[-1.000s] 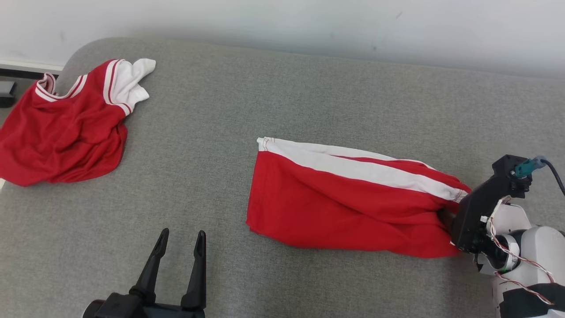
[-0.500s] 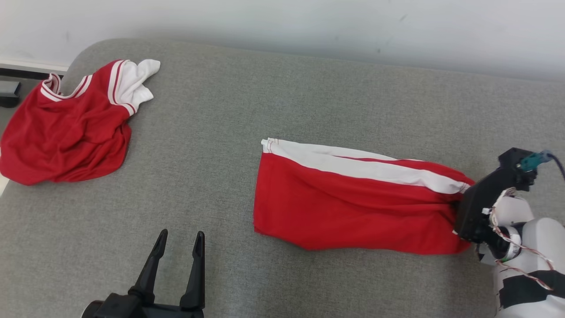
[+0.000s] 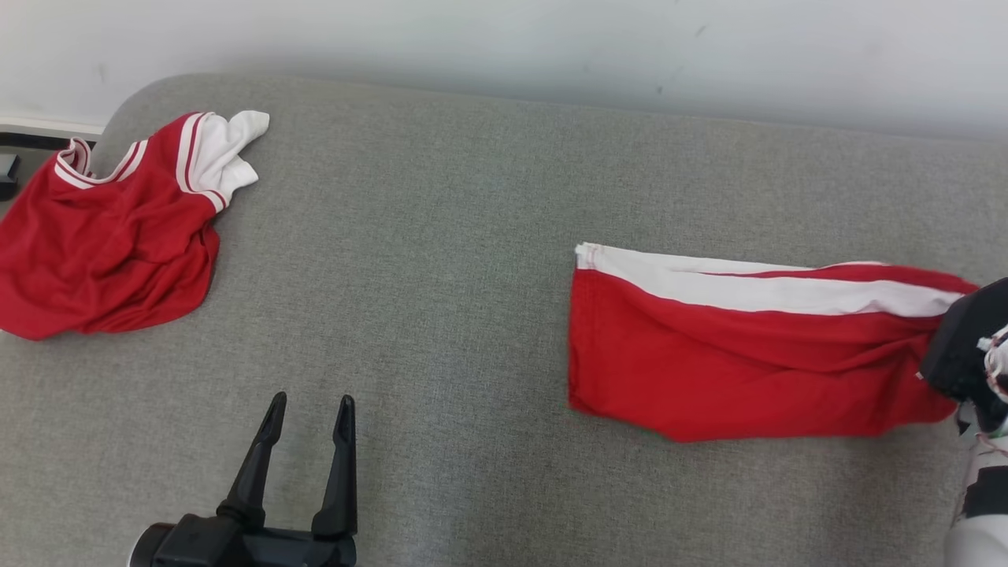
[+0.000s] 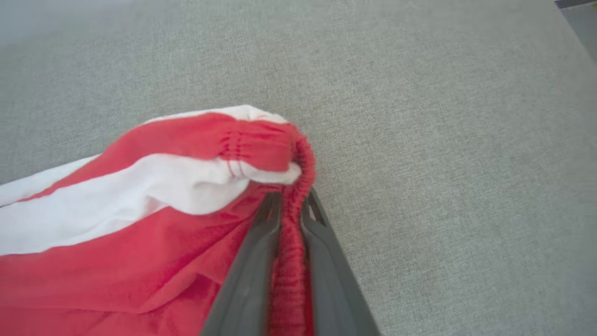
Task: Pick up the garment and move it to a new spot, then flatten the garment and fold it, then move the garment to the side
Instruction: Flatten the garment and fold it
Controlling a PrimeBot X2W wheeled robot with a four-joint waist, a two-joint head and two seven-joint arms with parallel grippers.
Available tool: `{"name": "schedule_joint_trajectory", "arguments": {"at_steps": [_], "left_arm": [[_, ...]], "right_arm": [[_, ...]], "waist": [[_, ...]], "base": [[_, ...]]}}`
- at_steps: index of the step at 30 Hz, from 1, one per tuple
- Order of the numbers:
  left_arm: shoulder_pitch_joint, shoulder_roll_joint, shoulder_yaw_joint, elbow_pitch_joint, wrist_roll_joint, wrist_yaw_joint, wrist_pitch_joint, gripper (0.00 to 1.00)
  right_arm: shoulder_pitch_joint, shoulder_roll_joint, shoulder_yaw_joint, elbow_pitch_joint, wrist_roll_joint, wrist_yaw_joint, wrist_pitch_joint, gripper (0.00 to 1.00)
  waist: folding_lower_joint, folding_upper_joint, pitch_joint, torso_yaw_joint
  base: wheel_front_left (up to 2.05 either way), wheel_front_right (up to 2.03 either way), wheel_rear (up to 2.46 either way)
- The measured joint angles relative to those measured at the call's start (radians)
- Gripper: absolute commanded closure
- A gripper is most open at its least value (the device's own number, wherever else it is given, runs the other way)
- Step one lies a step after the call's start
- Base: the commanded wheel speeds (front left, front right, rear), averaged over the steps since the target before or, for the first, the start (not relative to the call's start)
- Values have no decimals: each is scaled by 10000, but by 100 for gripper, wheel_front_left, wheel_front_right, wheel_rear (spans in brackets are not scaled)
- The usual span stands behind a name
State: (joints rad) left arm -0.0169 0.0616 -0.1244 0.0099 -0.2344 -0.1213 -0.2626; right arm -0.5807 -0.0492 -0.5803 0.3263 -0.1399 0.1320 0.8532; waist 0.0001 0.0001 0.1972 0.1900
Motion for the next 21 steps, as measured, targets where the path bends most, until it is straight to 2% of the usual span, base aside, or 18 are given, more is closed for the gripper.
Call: {"name": "schedule_joint_trajectory", "arguments": {"at_steps": [4, 6, 13, 17, 21], "left_arm": [[6, 61, 98, -31, 176, 27, 0, 0], [16, 104, 111, -31, 215, 25, 0, 0], [151, 134, 50, 36, 215, -12, 0, 0], [152, 104, -84, 96, 174, -19, 0, 0], [159, 88, -182, 159, 125, -23, 0, 0]], "right_arm": [[-147, -2, -132, -454, -148, 0, 190, 100], [-143, -12, 33, -552, 138, -2, 318, 100], [-9, -10, 1802, -556, 2673, -2, 740, 100], [78, -13, 2794, -378, 3699, -2, 732, 100], [68, -6, 3405, 128, 4238, -2, 512, 100]], "waist": [[0, -1, -99, 23], [0, 0, -163, 55], [0, 0, -360, 225], [0, -1, -408, 402], [0, -1, -430, 644]], "base": [[0, 0, 0], [0, 0, 0], [0, 0, 0], [0, 0, 0], [0, 0, 0]]}}
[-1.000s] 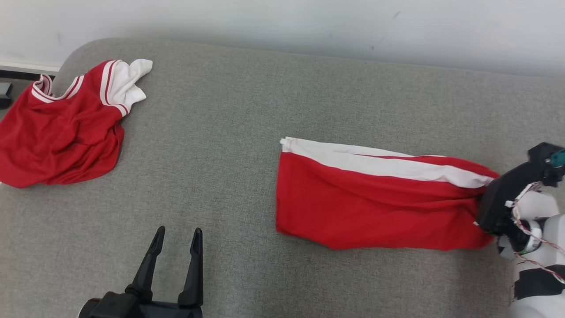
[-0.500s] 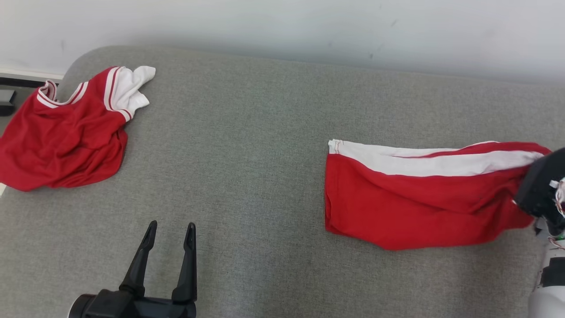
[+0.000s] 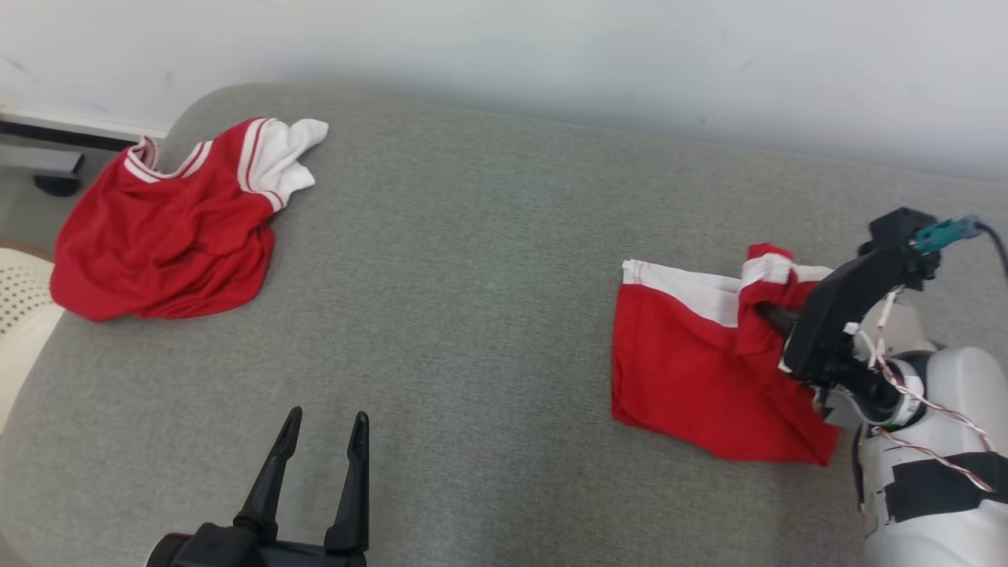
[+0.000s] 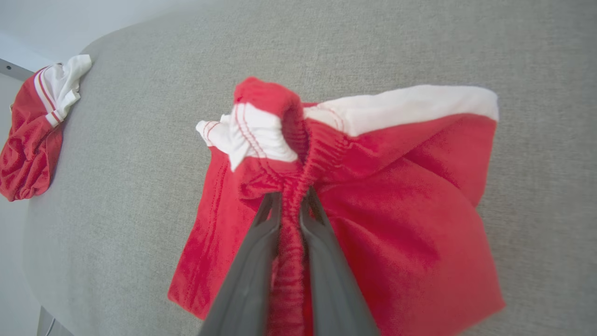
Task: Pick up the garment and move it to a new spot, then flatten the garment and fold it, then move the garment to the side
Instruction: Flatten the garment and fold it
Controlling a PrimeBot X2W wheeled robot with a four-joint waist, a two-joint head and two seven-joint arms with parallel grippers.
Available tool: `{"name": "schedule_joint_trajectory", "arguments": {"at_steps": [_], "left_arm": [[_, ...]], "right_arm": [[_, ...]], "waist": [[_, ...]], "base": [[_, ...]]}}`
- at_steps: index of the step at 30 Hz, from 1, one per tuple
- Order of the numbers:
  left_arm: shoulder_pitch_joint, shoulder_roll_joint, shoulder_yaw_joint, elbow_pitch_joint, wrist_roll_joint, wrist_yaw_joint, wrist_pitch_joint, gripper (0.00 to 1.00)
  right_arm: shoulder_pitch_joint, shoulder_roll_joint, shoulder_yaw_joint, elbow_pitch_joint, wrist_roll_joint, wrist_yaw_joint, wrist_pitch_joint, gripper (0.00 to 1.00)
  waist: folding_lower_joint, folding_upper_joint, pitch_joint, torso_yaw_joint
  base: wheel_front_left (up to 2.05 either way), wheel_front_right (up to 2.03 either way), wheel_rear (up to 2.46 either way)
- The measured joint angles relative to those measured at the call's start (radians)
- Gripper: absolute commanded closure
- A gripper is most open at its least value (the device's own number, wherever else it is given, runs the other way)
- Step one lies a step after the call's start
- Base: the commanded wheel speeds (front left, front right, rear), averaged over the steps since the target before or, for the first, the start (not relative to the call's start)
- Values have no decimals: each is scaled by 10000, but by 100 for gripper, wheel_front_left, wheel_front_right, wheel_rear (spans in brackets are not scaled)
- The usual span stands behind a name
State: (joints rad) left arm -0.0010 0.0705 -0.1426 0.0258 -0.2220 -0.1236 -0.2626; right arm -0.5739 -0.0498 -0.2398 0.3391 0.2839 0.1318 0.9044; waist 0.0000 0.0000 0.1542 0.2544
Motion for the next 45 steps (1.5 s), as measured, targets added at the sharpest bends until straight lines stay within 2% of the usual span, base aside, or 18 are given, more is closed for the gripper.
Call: {"name": "schedule_joint_trajectory", "arguments": {"at_steps": [10, 17, 18, 19, 23, 27, 36, 45], "left_arm": [[27, -40, -84, 148, -86, -8, 0, 0], [121, -79, -52, 153, -86, -8, 0, 0], [146, -79, -35, 153, -86, -8, 0, 0], [164, -79, -23, 153, -86, -8, 0, 0], [174, -90, 2, 169, -81, -8, 0, 0], [226, -96, 65, 165, -63, -8, 0, 0], [384, -88, 61, 151, -25, -8, 0, 0], [377, -88, -46, 188, -42, -10, 0, 0]], "right_arm": [[-573, 2, 965, 2226, 537, 0, -767, 100], [-868, -4, 1231, 3057, 598, 0, -1177, 100], [-891, -6, 1294, 3127, 681, 0, -1233, 77], [-914, -4, 1363, 3185, 771, 0, -1264, 0], [-984, 4, 1760, 3135, 1455, 0, -1126, 0], [-948, 2, 1733, 2370, 1733, 0, -1174, 0], [220, -12, 848, 360, 334, 0, -1066, 0], [1274, -4, 1540, -370, 186, 0, -1143, 0]], "waist": [[0, 0, 32, 831], [0, 0, 16, 1032], [0, 0, 7, 1021], [0, 0, -5, 1002], [0, 0, -92, 892], [0, 0, -216, 733], [0, 0, -477, 409], [-1, 0, -514, 495]], "base": [[0, 0, 0], [0, 0, 0], [0, 0, 0], [0, 0, 0], [0, 0, 0], [0, 0, 0], [0, 0, 0], [0, 0, 0]]}}
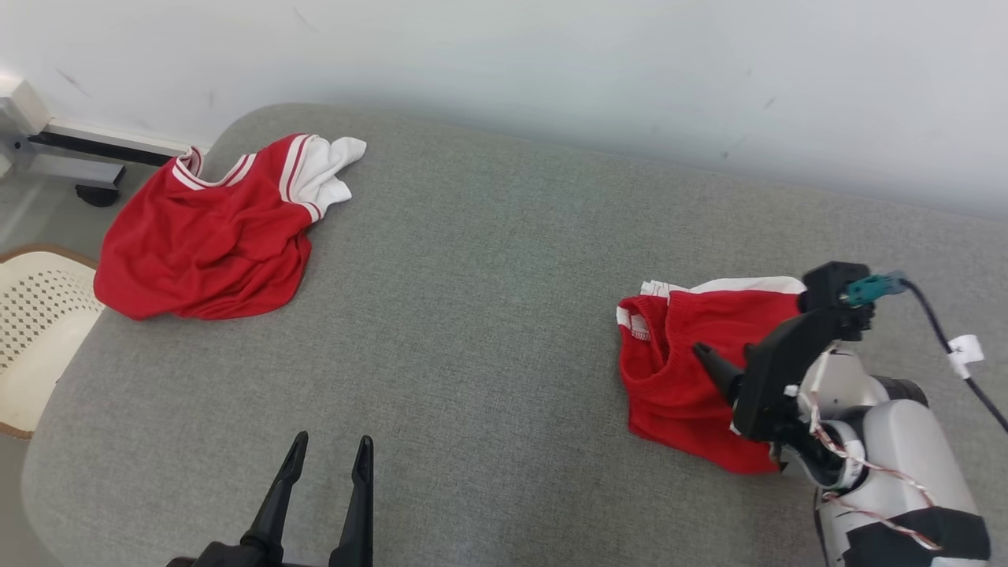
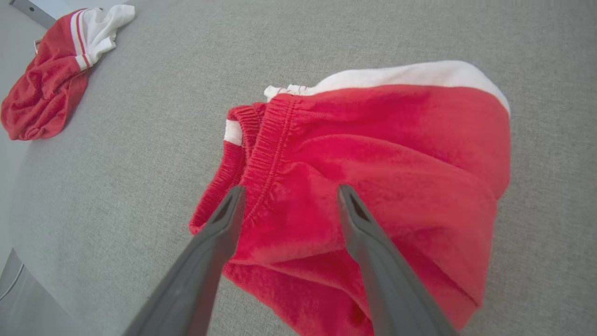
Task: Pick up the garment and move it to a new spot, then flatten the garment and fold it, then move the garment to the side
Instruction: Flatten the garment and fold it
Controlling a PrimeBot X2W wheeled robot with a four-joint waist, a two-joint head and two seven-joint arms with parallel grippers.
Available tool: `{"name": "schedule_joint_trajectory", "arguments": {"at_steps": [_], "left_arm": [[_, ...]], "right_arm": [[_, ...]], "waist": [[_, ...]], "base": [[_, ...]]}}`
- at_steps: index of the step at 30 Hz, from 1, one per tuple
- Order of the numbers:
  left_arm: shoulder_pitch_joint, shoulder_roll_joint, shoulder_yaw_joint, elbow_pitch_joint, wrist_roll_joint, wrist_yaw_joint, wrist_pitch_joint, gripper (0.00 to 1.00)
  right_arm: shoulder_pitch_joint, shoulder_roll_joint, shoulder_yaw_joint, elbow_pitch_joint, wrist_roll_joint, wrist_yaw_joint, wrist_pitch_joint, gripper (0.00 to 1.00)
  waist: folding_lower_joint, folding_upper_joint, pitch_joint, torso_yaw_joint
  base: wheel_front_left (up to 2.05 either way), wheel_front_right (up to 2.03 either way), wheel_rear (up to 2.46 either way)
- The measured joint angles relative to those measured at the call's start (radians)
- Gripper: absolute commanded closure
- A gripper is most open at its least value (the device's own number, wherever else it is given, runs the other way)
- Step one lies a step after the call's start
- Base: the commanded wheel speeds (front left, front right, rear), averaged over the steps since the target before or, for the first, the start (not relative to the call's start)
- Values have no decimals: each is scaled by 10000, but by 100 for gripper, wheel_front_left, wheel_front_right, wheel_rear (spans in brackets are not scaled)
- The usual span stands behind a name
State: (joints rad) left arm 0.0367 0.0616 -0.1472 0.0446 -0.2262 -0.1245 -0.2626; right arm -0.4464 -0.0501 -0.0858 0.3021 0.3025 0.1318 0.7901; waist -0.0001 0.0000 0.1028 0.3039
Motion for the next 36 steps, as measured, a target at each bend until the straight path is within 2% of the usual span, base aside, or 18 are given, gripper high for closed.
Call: {"name": "schedule_joint_trajectory", "arguments": {"at_steps": [4, 5, 6, 7, 8, 12, 17, 27, 32, 36], "left_arm": [[-2, 6, -8, 10, -29, -2, 0, 0], [-3, 6, -6, 10, -29, -2, 0, 0], [-6, 6, -8, 10, -31, -2, 0, 0], [-12, 8, -8, 10, -36, -2, 0, 0], [-14, 8, -6, 10, -42, -2, 0, 0], [-23, 8, -8, 10, -44, -4, 0, 0], [-25, 6, 17, -2, -58, -4, 0, 0], [-207, -19, -90, 82, -125, -48, 0, 0], [-193, -31, -4, 98, -130, -48, 0, 0], [-164, -33, 48, 82, -125, -48, 0, 0]], "right_arm": [[222, 12, 612, -157, -499, 0, -267, 0], [232, 13, 685, -182, -759, 0, -401, 17], [223, 13, 696, -205, -976, 0, -581, 56], [208, 10, 669, -203, -1262, 0, -784, 71], [193, 8, 633, -192, -1551, 0, -965, 100], [70, 2, 372, 40, -2663, 0, -1476, 100], [-62, 4, 811, 773, -3131, 0, -1565, 100], [-474, 0, 2336, 2376, -2268, 0, -1937, 100], [-453, 8, 3074, 2431, -1653, 0, -1927, 100], [-453, 10, 3051, 2155, -1442, 0, -1981, 100]], "waist": [[0, 0, 22, 83], [0, 0, 32, 102], [0, 1, 45, 122], [0, 0, 61, 142], [0, 0, 78, 162], [0, 0, 136, 251], [0, 0, 234, 284], [0, 1, 407, 470], [0, 0, 326, 534], [0, 0, 232, 491]], "base": [[0, 0, 0], [0, 0, 0], [0, 0, 0], [0, 0, 0], [0, 0, 0], [0, 0, 0], [0, 0, 0], [0, 0, 0], [0, 0, 0], [0, 0, 0]]}}
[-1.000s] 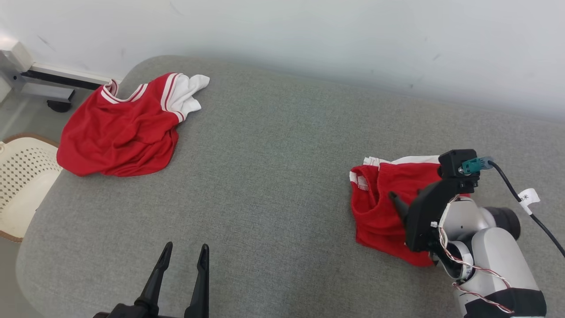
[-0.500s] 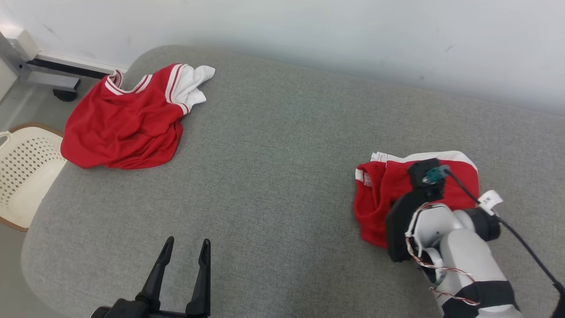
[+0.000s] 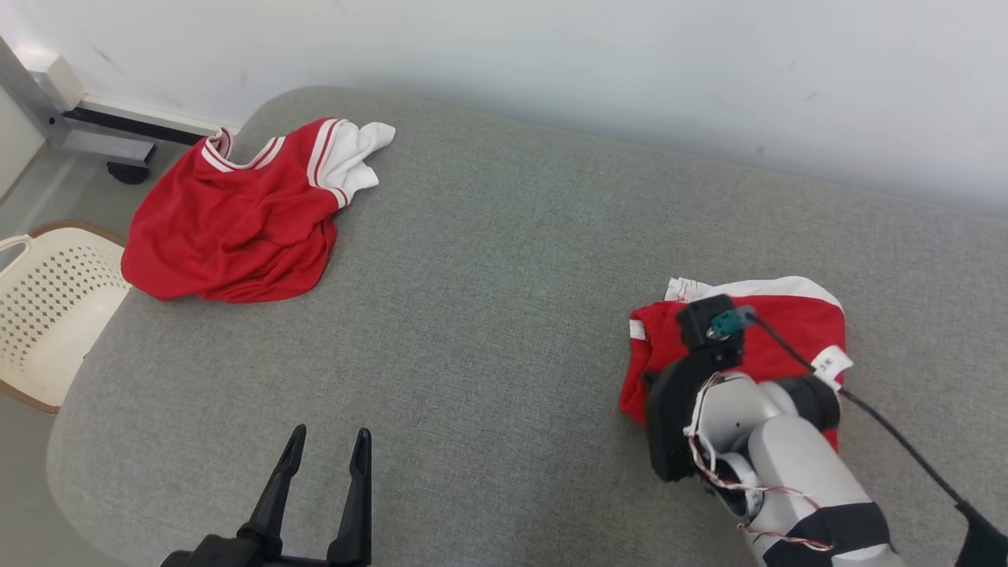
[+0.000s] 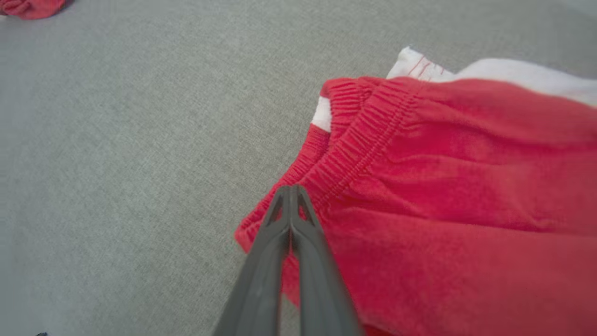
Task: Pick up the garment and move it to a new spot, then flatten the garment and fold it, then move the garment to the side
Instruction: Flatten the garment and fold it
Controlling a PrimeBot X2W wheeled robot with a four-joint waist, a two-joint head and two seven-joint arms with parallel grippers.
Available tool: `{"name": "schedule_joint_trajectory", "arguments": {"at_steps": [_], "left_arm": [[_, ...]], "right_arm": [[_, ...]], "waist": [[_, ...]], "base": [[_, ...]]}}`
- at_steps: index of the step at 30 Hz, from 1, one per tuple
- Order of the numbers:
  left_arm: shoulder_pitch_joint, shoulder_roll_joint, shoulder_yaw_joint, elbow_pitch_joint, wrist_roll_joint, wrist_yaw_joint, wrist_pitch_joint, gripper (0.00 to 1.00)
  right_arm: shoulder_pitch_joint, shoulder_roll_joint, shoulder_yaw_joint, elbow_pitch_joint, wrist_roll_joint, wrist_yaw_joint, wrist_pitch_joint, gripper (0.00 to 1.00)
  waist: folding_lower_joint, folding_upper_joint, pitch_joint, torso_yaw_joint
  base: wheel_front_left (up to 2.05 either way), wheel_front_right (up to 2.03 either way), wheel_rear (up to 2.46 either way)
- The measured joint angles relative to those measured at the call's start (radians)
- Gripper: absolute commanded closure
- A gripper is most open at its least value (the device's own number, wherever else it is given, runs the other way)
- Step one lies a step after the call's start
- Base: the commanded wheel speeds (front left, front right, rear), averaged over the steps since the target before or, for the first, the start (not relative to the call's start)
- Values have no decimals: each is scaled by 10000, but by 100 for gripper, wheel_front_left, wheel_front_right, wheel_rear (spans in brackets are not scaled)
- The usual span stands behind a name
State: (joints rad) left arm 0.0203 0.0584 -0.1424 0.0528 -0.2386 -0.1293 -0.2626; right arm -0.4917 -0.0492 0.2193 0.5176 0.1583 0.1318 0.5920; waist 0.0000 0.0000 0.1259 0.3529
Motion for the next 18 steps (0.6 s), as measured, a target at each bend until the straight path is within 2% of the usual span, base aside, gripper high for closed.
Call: {"name": "schedule_joint_trajectory", "arguments": {"at_steps": [9, 13, 18], "left_arm": [[53, -15, 23, -75, 25, 0, 0, 0], [9, -21, -127, -125, 38, 0, 0, 0], [-142, -36, -376, -142, -12, 0, 0, 0]], "right_arm": [[-399, -8, -1386, -1149, -219, 0, 259, 100], [-574, -13, -1864, -721, -151, 0, 644, 100], [-1256, -12, -2556, 123, -663, 0, 378, 100]], "waist": [[0, 0, -59, -228], [0, 0, 80, -193], [0, 0, 339, 41]], "base": [[0, 0, 0], [0, 0, 0], [0, 0, 0]]}}
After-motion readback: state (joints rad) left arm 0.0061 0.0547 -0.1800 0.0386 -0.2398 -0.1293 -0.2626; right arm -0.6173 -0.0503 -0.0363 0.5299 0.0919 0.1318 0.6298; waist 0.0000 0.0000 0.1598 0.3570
